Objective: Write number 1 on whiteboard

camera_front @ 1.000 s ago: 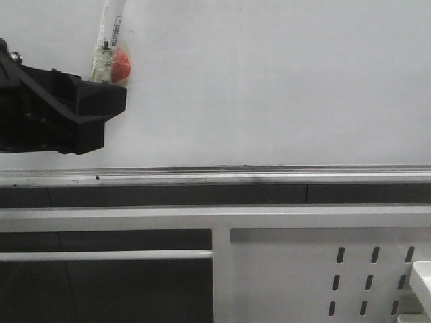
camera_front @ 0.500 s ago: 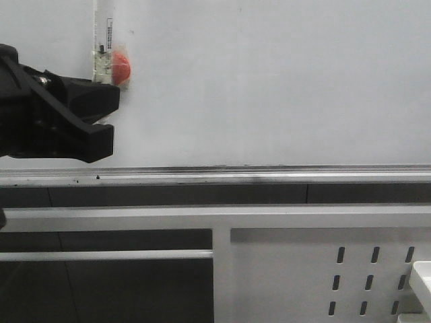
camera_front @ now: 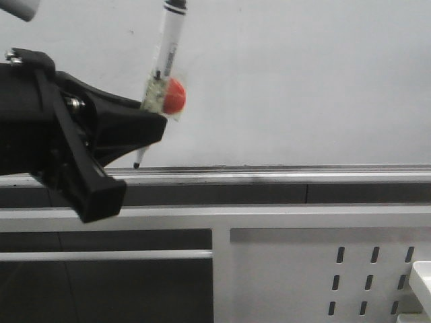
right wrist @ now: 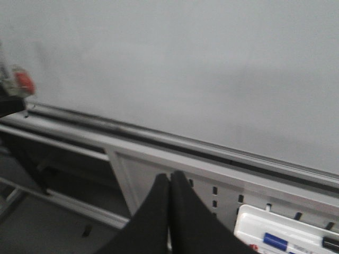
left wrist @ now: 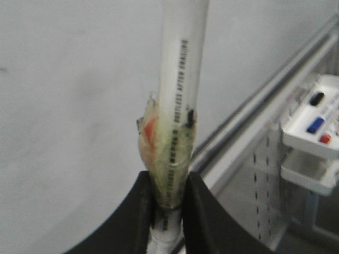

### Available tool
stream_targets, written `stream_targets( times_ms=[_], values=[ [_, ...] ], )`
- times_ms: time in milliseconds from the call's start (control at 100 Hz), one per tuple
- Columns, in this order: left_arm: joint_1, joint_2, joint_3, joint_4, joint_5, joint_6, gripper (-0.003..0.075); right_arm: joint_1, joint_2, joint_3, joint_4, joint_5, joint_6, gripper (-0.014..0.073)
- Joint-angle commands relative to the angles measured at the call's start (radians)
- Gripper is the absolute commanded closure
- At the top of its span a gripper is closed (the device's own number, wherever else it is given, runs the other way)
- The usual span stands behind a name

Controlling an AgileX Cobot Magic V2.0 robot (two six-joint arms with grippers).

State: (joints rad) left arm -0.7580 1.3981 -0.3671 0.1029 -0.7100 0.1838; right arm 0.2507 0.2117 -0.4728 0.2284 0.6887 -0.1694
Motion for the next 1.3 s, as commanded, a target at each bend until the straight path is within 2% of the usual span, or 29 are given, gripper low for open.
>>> stream_targets(
  times_ms=[0,60,130,250,320,530,630,850,1050,1290],
  values=[
    [-0.007,-0.072,-0.059,0.095,0.119,-0.01,0.074,0.063,0.076,-0.071,0.016,-0.022,-0.044,0.0663],
    [-0.021,-0.105,-0.096,0.151,0.263,-0.01,0.074,0.098,0.129,-0.099,0.019,-0.017,-0.084,0.0655],
    [-0.043,-0.142,-0.138,0.191,0.417,-0.01,0.074,0.133,0.188,-0.125,0.05,-0.029,-0.194,0.0579],
    [-0.093,-0.18,-0.197,0.292,0.62,-0.01,0.074,0.176,0.295,-0.171,0.103,-0.064,-0.265,0.0314],
    [-0.126,-0.186,-0.226,0.33,0.694,-0.01,0.074,0.197,0.362,-0.199,0.119,-0.069,-0.266,0.0232],
    [-0.204,-0.183,-0.316,0.385,0.771,-0.01,0.074,0.302,0.541,-0.273,0.148,-0.119,-0.271,0.0283],
    [-0.207,-0.183,-0.342,0.405,0.786,-0.01,0.074,0.366,0.612,-0.304,0.148,-0.153,-0.317,0.029],
    [-0.207,-0.183,-0.364,0.415,0.795,-0.01,0.074,0.504,0.754,-0.363,0.117,-0.256,-0.317,0.029],
    [-0.207,-0.183,-0.364,0.415,0.795,-0.01,0.074,0.523,0.848,-0.381,0.115,-0.342,-0.317,0.029],
    [-0.207,-0.183,-0.381,0.415,0.79,-0.01,0.074,0.523,0.924,-0.381,0.071,-0.353,-0.318,0.029]
  ],
)
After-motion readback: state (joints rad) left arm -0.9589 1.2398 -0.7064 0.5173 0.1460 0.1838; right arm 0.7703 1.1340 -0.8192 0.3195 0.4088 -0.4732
